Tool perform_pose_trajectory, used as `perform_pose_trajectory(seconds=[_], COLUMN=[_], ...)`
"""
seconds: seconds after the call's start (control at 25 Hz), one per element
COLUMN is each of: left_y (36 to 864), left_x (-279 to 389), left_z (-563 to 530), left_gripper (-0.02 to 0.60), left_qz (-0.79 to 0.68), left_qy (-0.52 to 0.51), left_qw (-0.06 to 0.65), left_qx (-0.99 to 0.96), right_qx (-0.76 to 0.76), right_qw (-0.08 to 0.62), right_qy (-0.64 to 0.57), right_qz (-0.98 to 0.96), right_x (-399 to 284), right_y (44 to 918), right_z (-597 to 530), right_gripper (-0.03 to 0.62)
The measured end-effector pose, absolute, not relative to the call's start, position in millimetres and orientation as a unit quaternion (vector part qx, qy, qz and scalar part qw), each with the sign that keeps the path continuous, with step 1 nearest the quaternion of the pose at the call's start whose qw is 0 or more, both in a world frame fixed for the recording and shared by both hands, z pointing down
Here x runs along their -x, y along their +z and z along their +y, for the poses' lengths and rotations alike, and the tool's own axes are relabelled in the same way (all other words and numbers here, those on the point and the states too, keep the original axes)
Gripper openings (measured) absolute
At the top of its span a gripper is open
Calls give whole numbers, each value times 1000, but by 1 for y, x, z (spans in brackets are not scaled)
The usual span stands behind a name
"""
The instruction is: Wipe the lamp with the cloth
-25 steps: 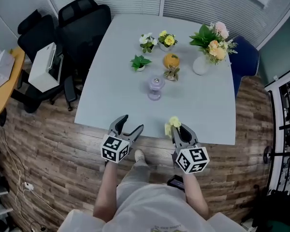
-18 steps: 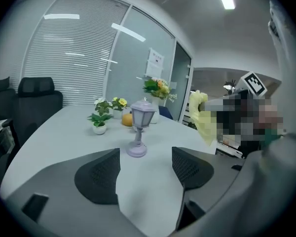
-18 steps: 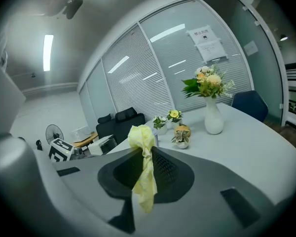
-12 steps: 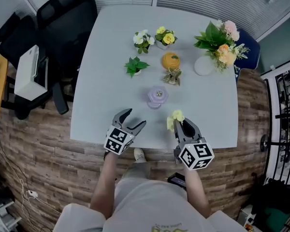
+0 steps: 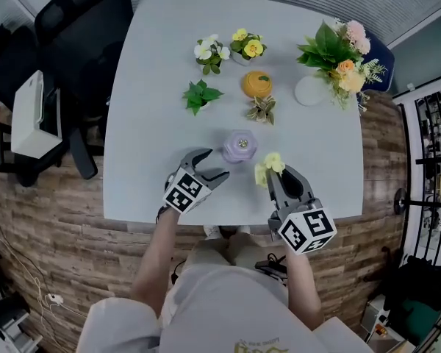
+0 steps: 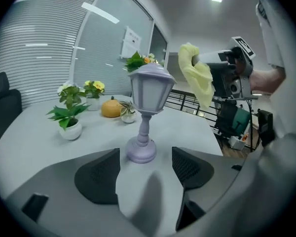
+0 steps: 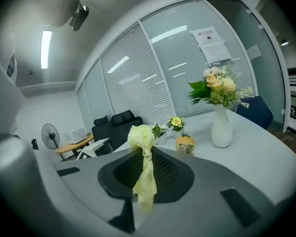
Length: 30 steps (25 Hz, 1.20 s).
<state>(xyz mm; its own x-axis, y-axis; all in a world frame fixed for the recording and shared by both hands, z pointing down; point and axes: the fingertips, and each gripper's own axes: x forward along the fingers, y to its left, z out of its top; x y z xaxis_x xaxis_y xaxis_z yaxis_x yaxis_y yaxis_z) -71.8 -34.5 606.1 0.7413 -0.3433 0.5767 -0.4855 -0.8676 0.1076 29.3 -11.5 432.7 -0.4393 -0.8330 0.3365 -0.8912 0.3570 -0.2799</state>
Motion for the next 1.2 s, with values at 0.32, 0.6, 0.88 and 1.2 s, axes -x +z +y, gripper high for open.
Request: perform_pose_trajectory(seconds=[0.32,0.6,0.88,1.2], left_y=[625,637,644,649], left_x=[52,38,36,35], left_z=[-43,-44,-54,-61], left_gripper=[308,308,308,308], left_qz=[-174,-152,-173,-200], left_qy=[317,326,348,367], left_qw=[97,93,76,71], left_qx=[-927,-928,-918,-906], right_qx=[-495,-470,-449,-420], right_qw=[48,51,52,64], right_qy=[213,212,226,232], right_qz=[-841,-855,-863,-875], right_x=[-25,-22,-26,-21], right_y=[420,413,421,433], right_z=[-30,-47,-55,-67], right_gripper=[52,52,52,52])
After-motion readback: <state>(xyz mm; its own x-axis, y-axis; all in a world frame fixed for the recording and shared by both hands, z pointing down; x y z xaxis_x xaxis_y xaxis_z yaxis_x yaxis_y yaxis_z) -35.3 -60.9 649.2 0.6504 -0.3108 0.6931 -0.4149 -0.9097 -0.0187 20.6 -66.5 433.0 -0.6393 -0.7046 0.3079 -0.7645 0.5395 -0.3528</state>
